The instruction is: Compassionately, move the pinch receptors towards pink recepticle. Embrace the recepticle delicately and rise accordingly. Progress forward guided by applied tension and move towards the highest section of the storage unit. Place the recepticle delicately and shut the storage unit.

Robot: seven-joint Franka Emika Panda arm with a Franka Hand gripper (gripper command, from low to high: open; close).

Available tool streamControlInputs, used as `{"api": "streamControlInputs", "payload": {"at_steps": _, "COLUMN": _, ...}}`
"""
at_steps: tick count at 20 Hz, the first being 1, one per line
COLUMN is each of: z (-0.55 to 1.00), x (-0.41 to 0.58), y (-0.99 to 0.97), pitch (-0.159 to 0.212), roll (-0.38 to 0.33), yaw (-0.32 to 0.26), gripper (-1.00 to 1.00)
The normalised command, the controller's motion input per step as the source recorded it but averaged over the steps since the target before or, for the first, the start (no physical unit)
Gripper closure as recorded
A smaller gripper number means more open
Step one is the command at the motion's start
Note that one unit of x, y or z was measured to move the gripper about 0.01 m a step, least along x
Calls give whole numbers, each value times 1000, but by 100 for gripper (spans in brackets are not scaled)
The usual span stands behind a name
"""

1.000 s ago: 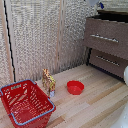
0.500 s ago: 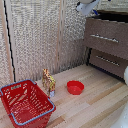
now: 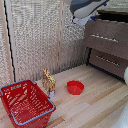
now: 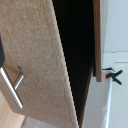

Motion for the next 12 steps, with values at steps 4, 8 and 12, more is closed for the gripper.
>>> {"api": "streamControlInputs", "payload": {"at_steps": 4, "z": -505, "x": 0, "y": 339, "pitch": 164, "roll": -253, "yaw": 117, "gripper": -100}}
{"api": "streamControlInputs", "payload": {"at_steps": 8, "z": -651, "x": -14, "y": 329, "pitch": 118, "roll": -216, "yaw": 119, "gripper": -100}}
{"api": "streamControlInputs", "payload": {"at_steps": 12, "z": -706, "x": -92, "y": 73, "pitch": 36, "roll": -145, "yaw": 77, "gripper": -100}}
